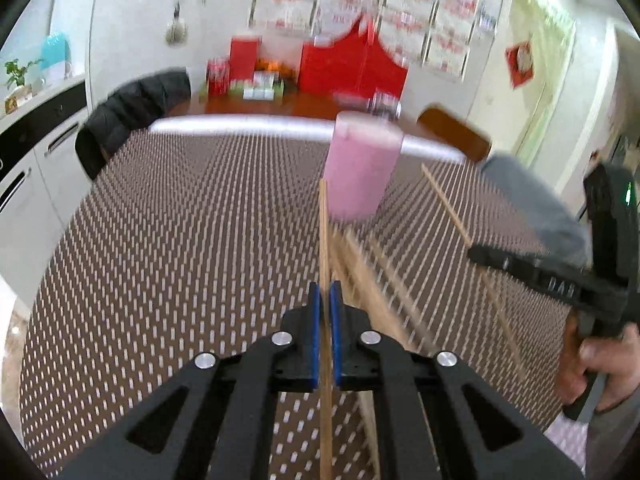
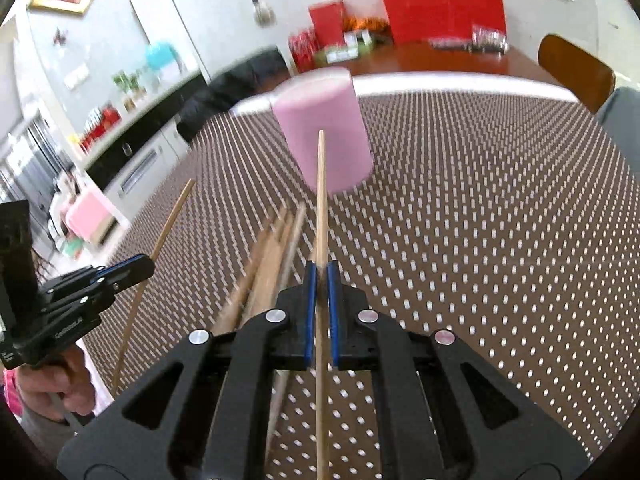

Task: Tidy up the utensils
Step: 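Lift the held chopsticks upright with both tools and carry them over the pink cup, then lower the chopsticks into the pink cup and open both tools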

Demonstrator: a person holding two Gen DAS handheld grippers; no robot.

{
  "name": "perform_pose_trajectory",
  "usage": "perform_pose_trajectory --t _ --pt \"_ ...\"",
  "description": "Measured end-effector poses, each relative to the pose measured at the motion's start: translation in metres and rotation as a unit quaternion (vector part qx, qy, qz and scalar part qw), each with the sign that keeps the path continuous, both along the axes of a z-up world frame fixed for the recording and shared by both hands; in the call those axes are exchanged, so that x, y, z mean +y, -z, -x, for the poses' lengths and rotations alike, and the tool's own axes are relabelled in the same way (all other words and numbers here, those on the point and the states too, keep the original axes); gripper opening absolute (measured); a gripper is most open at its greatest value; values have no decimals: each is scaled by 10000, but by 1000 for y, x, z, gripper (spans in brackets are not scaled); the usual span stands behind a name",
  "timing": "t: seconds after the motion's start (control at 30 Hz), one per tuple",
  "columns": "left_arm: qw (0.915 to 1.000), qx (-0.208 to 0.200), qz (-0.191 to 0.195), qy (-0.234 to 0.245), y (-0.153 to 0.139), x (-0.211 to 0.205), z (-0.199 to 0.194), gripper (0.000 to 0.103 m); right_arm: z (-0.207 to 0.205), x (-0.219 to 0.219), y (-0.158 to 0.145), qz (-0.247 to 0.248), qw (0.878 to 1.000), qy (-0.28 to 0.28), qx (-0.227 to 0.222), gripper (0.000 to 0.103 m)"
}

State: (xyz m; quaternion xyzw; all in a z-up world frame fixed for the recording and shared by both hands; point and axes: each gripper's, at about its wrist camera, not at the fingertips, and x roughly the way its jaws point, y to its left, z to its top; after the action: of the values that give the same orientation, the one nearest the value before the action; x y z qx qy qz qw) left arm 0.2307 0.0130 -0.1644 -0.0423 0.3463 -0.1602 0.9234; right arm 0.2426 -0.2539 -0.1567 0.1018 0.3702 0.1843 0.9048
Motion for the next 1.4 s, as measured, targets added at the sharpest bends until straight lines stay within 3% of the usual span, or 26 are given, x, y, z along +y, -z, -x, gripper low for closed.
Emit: perform_pose_trajectory --t 0.2,0.4,0.6,0.9,1.4 --pt "9895 -1246 723 55 -60 -3 -23 5 -20 -3 -57 -248 9948 107 -979 6" --pt "9599 -2516 1210 255 -116 -33 -66 5 -59 3 -103 -488 9820 259 -1805 6" --pt "9359 -3264 1261 395 -138 -69 -116 5 -107 11 -122 -751 9723 470 -2165 6" --pt "9313 -3251 1574 474 -123 -81 -181 5 -161 10 -113 -950 9657 810 -2275 6" --pt "9436 -2992 1390 283 -55 -87 -213 5 -184 16 -64 -857 9713 873 -2039 6"
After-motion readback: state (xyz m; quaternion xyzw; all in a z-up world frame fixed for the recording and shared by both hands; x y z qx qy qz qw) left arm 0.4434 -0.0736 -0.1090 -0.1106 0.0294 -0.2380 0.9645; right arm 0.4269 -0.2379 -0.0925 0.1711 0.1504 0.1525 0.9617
